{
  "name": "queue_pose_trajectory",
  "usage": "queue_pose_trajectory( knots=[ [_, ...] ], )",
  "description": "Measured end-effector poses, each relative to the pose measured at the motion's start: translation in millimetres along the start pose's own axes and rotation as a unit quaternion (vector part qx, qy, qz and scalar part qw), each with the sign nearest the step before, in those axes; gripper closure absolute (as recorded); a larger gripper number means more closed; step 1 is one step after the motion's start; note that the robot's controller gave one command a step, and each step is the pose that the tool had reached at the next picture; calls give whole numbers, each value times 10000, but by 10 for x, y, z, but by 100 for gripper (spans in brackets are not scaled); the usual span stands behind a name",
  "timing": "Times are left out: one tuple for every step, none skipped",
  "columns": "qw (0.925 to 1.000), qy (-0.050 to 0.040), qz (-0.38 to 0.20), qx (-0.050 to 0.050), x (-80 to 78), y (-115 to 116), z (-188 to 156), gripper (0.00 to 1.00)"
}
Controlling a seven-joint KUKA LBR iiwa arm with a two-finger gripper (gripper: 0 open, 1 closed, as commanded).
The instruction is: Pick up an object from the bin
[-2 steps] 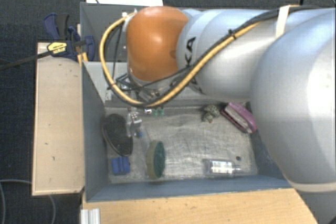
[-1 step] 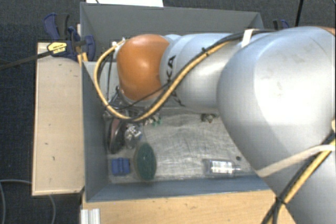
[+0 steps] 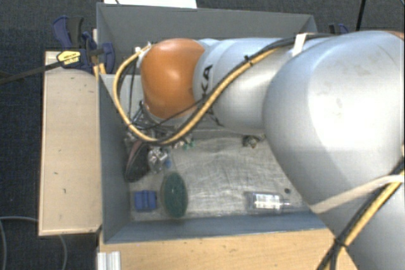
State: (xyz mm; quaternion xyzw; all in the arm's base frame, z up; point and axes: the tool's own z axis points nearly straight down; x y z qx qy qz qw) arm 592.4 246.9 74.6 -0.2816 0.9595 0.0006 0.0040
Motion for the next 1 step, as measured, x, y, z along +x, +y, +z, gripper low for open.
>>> queue_pose_trajectory(
  knots=[
    [9968,-13,-798,3,273,7,-1375,100]
  ],
)
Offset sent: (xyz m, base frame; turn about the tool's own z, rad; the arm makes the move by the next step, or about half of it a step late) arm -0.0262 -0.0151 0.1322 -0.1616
